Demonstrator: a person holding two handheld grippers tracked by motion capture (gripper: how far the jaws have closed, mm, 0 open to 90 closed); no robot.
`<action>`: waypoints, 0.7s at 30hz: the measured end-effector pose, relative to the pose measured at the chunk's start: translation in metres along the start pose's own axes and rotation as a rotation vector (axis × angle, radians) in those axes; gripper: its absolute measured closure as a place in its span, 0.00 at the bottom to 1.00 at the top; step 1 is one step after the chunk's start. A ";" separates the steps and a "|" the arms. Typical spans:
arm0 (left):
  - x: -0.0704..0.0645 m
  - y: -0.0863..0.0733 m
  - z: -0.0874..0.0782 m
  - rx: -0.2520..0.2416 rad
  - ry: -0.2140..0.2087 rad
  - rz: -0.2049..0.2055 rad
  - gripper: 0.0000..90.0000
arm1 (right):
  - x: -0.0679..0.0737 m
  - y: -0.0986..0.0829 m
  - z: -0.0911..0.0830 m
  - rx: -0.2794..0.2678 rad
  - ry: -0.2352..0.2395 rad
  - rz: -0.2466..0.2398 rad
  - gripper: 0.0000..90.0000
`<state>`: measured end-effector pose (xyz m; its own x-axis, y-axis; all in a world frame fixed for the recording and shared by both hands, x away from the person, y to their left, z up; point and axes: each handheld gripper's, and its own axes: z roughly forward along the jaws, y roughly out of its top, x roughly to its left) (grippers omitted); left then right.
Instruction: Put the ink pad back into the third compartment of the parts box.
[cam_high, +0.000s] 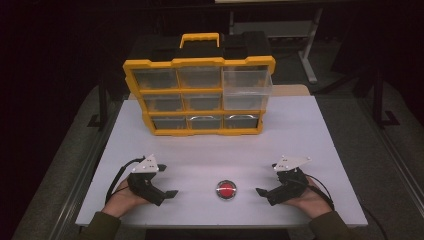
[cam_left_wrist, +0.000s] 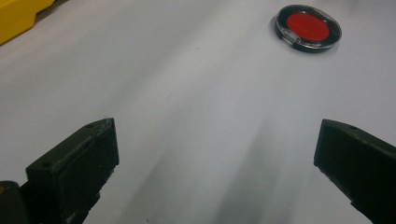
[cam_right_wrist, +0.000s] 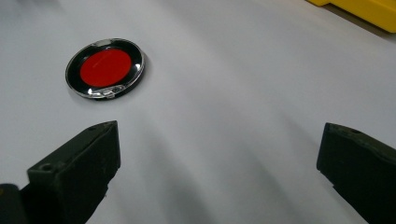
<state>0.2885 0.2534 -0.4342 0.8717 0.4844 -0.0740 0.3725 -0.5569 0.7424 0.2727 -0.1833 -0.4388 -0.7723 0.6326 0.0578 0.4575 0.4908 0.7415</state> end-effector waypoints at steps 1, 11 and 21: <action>0.000 0.000 0.000 -0.001 -0.002 -0.002 0.00 | 0.000 0.000 0.000 0.002 -0.001 0.001 0.00; 0.001 -0.001 -0.002 -0.004 -0.007 -0.011 0.00 | 0.002 0.003 0.000 -0.007 0.009 -0.010 0.00; 0.001 0.000 -0.001 -0.009 -0.013 0.002 0.00 | 0.002 0.007 -0.001 -0.024 0.025 0.006 0.00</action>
<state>0.2885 0.2546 -0.4336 0.8766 0.4745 -0.0807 0.3678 -0.5522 0.7482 0.2743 -0.1788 -0.4326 -0.7801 0.6206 0.0787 0.4518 0.4719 0.7571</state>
